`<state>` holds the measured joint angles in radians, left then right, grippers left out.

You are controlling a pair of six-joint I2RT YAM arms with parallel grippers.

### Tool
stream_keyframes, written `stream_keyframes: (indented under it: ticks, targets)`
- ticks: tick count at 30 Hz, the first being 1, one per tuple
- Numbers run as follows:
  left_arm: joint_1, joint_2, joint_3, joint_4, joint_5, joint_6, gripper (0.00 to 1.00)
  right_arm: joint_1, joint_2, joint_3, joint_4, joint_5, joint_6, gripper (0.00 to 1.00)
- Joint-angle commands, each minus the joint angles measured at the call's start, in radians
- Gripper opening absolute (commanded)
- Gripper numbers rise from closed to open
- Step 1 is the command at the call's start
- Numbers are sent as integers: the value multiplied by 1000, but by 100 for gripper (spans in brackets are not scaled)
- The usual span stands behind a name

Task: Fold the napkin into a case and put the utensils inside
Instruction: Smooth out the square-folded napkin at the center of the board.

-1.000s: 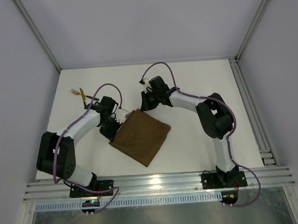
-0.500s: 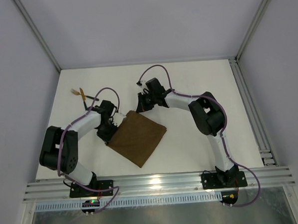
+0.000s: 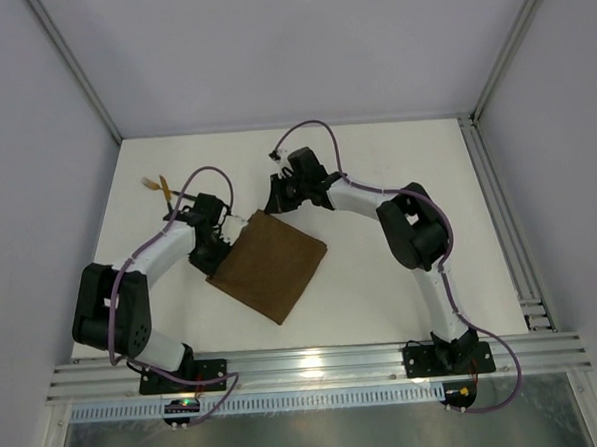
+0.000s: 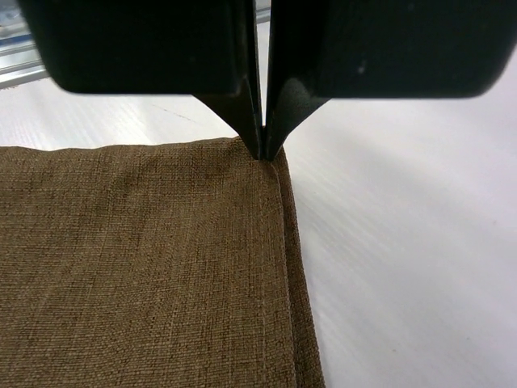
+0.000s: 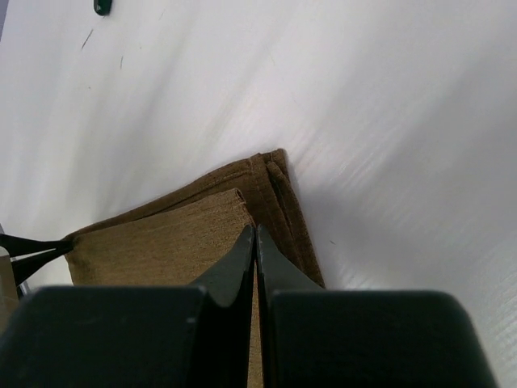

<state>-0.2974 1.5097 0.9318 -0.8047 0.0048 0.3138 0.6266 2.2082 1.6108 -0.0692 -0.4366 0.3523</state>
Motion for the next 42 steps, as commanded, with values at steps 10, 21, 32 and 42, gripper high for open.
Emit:
stream_keyframes:
  ticks: [10,21,32,42]
  targets:
    - [72,90,-1,102,-39,-16,0,4,-37,48,-32,68,-35,46]
    - [99,95,-13,145,-45,-31,0,59,-501,-426,-25,217,-155,29]
    - [122,130,-16,199,-127,-50,0,76,-432,-703,233,145,30,3]
    - [129,175,-21,231,-141,-48,0,47,-461,-726,214,211,44,3]
